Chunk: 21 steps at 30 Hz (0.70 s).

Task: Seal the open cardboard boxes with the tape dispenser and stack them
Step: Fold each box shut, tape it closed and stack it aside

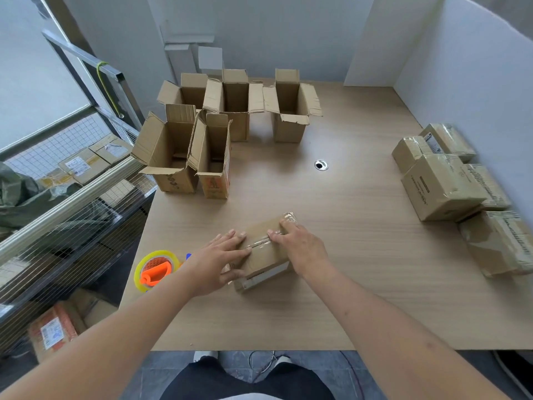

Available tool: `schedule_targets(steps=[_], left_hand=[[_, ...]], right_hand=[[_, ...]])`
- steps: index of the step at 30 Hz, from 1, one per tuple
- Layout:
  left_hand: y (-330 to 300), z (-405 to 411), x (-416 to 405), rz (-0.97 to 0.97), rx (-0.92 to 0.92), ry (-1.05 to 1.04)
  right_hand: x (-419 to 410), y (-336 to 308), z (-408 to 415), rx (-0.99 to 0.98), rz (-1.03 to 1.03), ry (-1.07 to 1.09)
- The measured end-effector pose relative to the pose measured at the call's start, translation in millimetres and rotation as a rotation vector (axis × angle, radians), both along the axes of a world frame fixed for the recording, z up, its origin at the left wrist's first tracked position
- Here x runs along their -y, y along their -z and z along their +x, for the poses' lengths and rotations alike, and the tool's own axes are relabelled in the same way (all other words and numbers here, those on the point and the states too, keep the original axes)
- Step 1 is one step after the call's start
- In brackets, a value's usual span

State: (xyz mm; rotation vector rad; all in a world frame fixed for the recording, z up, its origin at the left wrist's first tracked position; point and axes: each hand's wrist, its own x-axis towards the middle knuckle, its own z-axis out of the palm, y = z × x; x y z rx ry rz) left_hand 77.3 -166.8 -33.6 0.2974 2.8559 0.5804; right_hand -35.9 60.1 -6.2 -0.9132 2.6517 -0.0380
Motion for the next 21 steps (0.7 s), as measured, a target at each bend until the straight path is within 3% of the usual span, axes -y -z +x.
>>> schedule_targets(steps=[4, 14, 21], left_hand=[[6.3, 2.7, -0.7, 0.095, 0.023, -0.018], [20.2, 7.2, -16.4, 0.175, -0.119, -0.156], [24.9, 10.6, -26.7, 0.03, -0.145, -0.163]], right_hand=[[1.5, 2.0, -5.2, 0.004, -0.032, -0.008], [6.0, 2.2, -18.3, 0.036, -0.024, -0.051], [-7.8, 20.7, -10.6, 0.047, 0.034, -0.142]])
